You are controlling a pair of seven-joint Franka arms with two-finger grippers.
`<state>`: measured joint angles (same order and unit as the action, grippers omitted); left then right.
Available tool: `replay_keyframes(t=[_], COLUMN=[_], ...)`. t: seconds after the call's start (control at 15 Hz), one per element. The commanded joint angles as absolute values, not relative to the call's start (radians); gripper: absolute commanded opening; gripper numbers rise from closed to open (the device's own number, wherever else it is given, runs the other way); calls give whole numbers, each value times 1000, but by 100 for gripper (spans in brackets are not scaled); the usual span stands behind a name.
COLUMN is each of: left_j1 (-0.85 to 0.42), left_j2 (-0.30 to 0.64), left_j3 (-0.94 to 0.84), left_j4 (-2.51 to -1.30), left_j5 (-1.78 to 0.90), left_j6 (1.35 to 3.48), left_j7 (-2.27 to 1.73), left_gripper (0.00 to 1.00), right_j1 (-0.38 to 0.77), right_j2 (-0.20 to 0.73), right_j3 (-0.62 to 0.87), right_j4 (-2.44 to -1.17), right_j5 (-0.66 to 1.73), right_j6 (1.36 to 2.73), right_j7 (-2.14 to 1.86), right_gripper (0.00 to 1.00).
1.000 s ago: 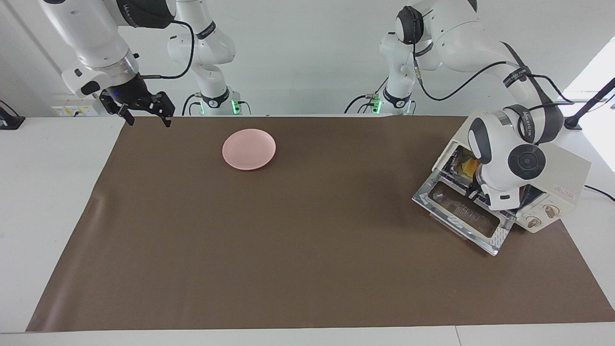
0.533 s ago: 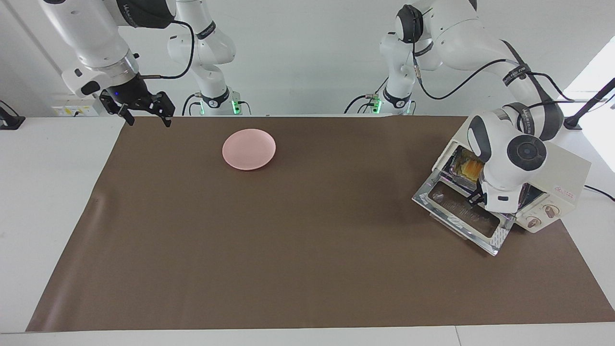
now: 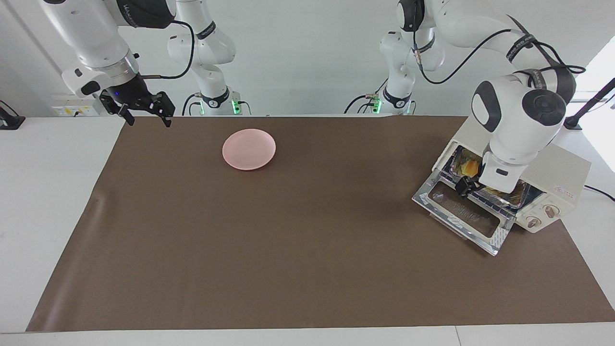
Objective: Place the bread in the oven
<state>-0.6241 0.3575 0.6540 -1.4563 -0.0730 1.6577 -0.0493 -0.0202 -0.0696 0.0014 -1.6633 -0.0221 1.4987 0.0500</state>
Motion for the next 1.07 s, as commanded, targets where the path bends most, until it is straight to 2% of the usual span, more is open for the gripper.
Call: replay_keyframes(t=[0.0,0.33,0.6,0.73,0.93,1.0], left_j1=[-644,-684,-658,-536,-211,-137], left_j2=[220,115,68,61,43,43], left_j3=[655,657,634,499,145,55], left_j4=[-1488,-1505,-1505,-1499,-1499,-1500], left_j5=[-86,-84,-83,-77,-63,-34], left_j6=[1536,1352,1304,1279,1290,1290], left_j7=[26,87,90,87,83,78], left_gripper=[100,100,100,100,100,100], right_j1=[-37,-37,-37,-35,-37,-37], right_j2=[-78,-78,-78,-78,-78,-78], right_j3=[14,14,14,14,14,14], right_j4=[-1667,-1667,-1667,-1667,-1667,-1667], right_j5=[-37,-37,-37,-37,-37,-37], right_j6=[1491,1491,1491,1491,1491,1491], right_j7=[20,20,20,20,20,20], right_gripper=[100,100,100,100,100,100])
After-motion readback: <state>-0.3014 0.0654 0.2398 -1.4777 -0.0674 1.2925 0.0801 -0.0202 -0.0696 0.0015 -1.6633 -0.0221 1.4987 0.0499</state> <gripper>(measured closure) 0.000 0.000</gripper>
